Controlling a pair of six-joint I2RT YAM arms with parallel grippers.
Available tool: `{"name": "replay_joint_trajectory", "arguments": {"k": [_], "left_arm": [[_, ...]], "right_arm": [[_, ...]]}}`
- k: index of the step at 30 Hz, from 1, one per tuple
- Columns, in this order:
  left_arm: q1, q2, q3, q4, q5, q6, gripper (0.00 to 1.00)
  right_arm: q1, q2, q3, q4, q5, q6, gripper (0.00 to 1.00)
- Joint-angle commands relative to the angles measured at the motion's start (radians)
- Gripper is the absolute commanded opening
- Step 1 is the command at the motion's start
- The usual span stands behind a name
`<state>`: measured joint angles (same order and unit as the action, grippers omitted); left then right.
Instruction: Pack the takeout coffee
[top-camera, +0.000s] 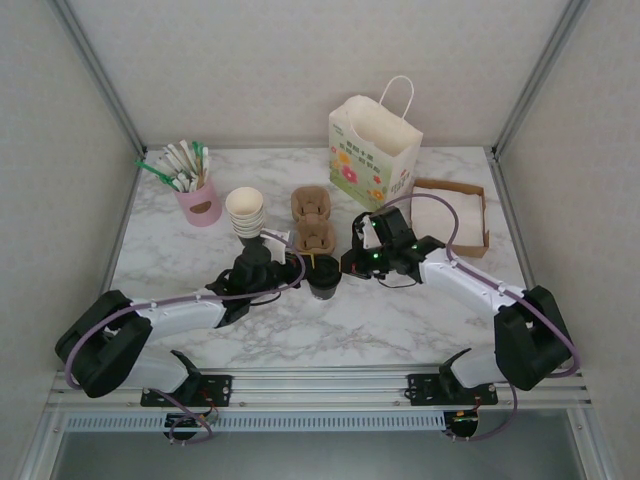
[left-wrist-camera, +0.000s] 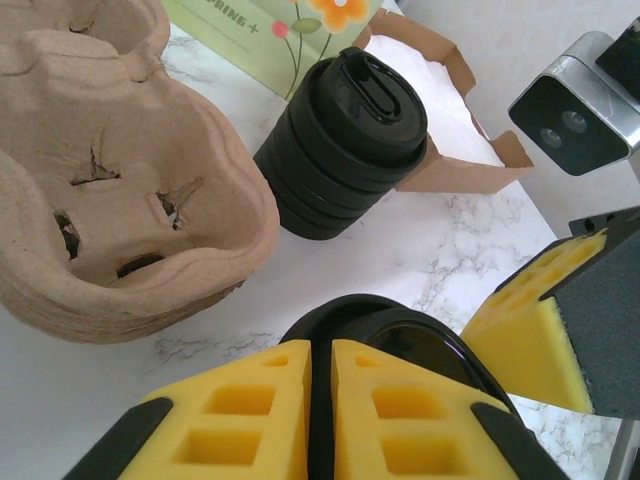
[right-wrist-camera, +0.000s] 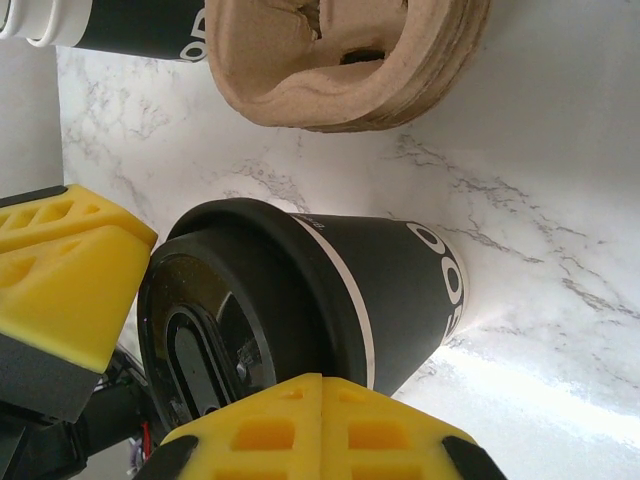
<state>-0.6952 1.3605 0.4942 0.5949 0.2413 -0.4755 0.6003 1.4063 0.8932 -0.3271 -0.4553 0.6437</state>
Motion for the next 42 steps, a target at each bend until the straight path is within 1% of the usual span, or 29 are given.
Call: {"name": "replay_joint_trajectory", "arguments": {"k": [1,8,12,17,23,25,28,31,37,42], "left_arm": [[-0.015,-0.013,-0.033,-0.049,0.004,-0.016,0.14],[-0.019,-0.057,-0.058,-0.05,0.004,-0.046,0.15],[-0.027,-0.084,-0.067,-0.056,0.001,-0.063,0.19],[-0.032,-0.124,-0.078,-0.072,-0.019,-0.074,0.26],[-0.035,-0.153,-0.075,-0.088,-0.011,-0.092,0.3],[-0.035,-0.17,-0.072,-0.106,-0.025,-0.089,0.32],[-0.035,-0.197,-0.065,-0.141,-0.057,-0.08,0.33],[-0.035,-0.205,-0.05,-0.164,-0.068,-0.072,0.34],[-0.03,-0.172,0.006,-0.221,-0.071,-0.047,0.36],[-0.02,-0.097,0.063,-0.245,-0.01,-0.034,0.34]], "right_arm": [[0.022,0.059,-0.018,-0.13,0.095,-0.023,0.0],[0.031,0.051,0.084,-0.154,0.094,-0.054,0.0],[0.03,0.088,0.16,-0.164,0.074,-0.076,0.0],[0.032,0.138,0.226,-0.179,0.077,-0.099,0.0],[0.024,0.163,0.287,-0.225,0.106,-0.122,0.0],[0.02,0.146,0.287,-0.242,0.127,-0.123,0.0],[0.012,0.109,0.277,-0.27,0.163,-0.121,0.06],[0.009,0.069,0.25,-0.275,0.169,-0.109,0.06],[0.009,0.007,0.139,-0.172,0.046,-0.038,0.02],[0.013,-0.017,0.072,-0.123,0.002,-0.006,0.0]]}}
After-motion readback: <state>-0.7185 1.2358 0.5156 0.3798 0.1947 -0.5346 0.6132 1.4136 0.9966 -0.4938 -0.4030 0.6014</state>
